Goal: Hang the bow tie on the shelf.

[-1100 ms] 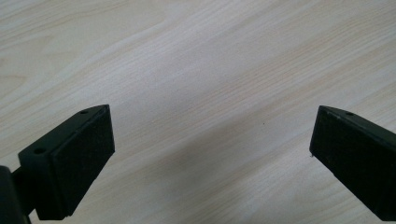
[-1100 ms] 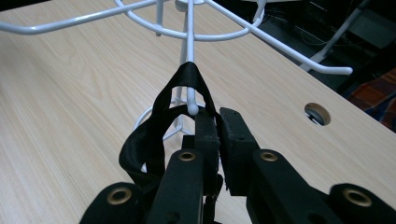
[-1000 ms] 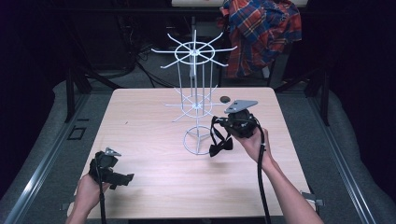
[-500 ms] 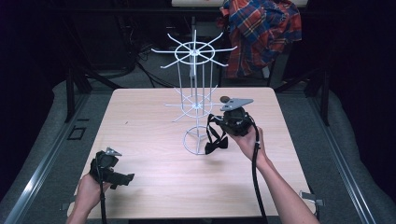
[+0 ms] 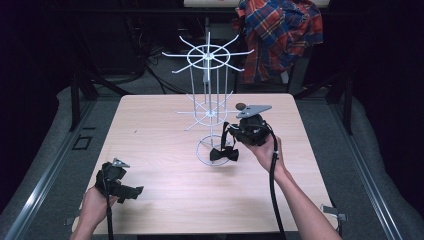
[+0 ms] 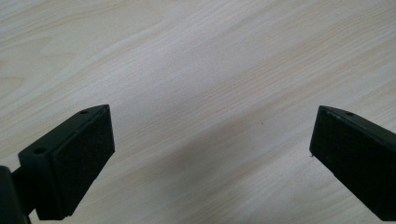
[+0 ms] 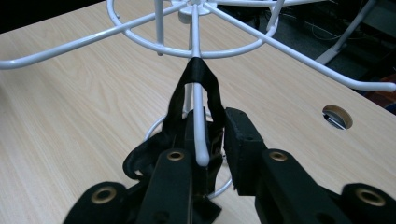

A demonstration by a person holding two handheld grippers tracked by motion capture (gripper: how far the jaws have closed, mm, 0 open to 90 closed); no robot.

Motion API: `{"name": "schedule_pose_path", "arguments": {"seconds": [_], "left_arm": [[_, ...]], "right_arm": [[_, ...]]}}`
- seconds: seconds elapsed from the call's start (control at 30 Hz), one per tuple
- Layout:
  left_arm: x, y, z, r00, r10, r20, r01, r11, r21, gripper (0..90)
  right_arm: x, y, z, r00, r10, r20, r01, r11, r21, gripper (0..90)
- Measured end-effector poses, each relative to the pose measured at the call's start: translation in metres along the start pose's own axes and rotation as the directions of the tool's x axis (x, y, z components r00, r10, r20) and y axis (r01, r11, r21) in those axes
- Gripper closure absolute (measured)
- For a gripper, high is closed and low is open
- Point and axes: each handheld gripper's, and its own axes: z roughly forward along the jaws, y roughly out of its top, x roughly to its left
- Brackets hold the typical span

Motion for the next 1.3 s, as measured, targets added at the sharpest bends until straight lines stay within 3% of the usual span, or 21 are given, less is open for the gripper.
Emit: {"name": "schedule_pose_path", "arguments": {"seconds": [0.33, 0.53, 0.77, 1.13, 1.3], "left_arm": [[0.000, 0.000, 0.000, 1.0000, 0.002, 0.001, -0.002, 1.0000, -0.001, 0.0], [-0.001, 0.001, 0.000, 1.0000, 0.001, -0.002, -0.001, 1.0000, -0.006, 0.0], [-0.001, 0.001, -0.001, 1.0000, 0.004, -0.001, -0.004, 0.9999, -0.010, 0.0], [-0.001, 0.002, -0.002, 1.0000, 0.006, 0.004, -0.006, 0.9999, -0.008, 0.0], [-0.001, 0.002, -0.002, 1.0000, 0.002, 0.004, -0.002, 1.0000, -0.010, 0.0]], "right_arm": [[-0.002, -0.006, -0.011, 1.0000, 0.006, -0.003, -0.006, 1.000, 0.025, 62.7], [-0.009, -0.012, -0.021, 0.9989, 0.040, -0.025, -0.040, 0.999, 0.035, 53.9], [-0.010, -0.019, -0.031, 0.9968, 0.072, -0.034, -0.069, 0.994, 0.083, 39.1], [-0.006, -0.029, -0.030, 0.9945, 0.076, -0.073, -0.063, 0.984, 0.166, 20.7], [-0.003, -0.037, -0.026, 0.9936, 0.081, -0.079, -0.061, 0.973, 0.225, 15.7]]}}
